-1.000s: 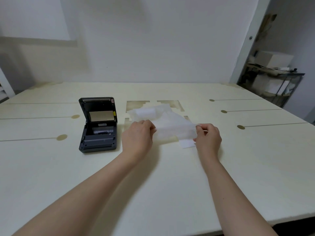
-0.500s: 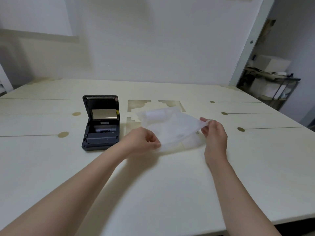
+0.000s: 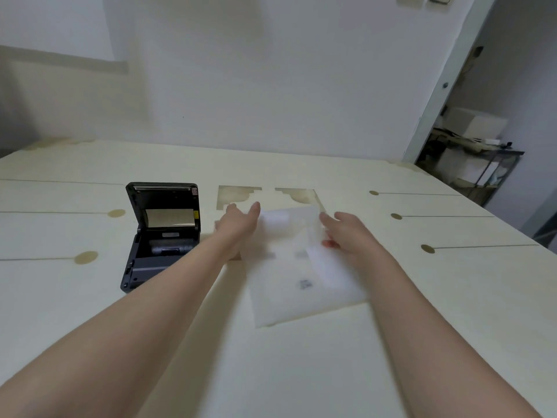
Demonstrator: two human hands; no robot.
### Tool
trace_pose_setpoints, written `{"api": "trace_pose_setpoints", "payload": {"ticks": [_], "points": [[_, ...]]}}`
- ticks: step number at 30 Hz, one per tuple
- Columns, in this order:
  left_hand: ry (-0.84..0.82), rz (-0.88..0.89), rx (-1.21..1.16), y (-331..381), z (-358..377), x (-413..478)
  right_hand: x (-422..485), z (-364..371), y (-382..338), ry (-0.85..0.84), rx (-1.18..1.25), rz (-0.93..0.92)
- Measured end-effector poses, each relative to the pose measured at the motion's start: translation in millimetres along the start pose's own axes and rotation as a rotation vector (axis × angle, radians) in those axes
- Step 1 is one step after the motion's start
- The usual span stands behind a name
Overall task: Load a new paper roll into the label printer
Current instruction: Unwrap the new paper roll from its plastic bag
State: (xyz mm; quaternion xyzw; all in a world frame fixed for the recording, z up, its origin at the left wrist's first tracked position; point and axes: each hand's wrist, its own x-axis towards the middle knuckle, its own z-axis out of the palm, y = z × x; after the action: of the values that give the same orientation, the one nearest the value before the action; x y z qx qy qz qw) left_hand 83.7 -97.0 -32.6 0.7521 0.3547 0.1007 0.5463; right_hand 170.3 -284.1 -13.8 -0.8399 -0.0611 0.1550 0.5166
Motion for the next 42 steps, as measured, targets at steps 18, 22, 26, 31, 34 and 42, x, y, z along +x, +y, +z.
{"api": "trace_pose_setpoints", "payload": {"ticks": [18, 22, 26, 31, 34, 42], "points": [[0.244, 0.429, -0.309, 39.7, -8.5, -27.2, -10.2, 16.7, -39.8, 0.139, 0.204, -0.224], [-0.013, 0.272, -0.025, 23.2, -11.2, -31.0, -12.5, 22.9, -37.3, 0.153, 0.527, -0.206], [-0.058, 0.210, 0.321, -0.5, -10.5, -30.9, -8.5, 25.0, -29.0, 0.073, 0.601, -0.184], [0.122, 0.258, 0.196, 0.4, -10.9, -30.3, -21.7, 18.6, -17.2, -0.081, -0.120, -0.105], [0.149, 0.277, 0.052, 7.9, -6.7, -32.9, -24.0, 19.5, -6.9, -0.146, -0.396, -0.119], [0.222, 0.290, -0.169, 12.5, -7.3, -29.0, -16.0, 33.6, -18.3, 0.127, -0.160, -0.169]]}}
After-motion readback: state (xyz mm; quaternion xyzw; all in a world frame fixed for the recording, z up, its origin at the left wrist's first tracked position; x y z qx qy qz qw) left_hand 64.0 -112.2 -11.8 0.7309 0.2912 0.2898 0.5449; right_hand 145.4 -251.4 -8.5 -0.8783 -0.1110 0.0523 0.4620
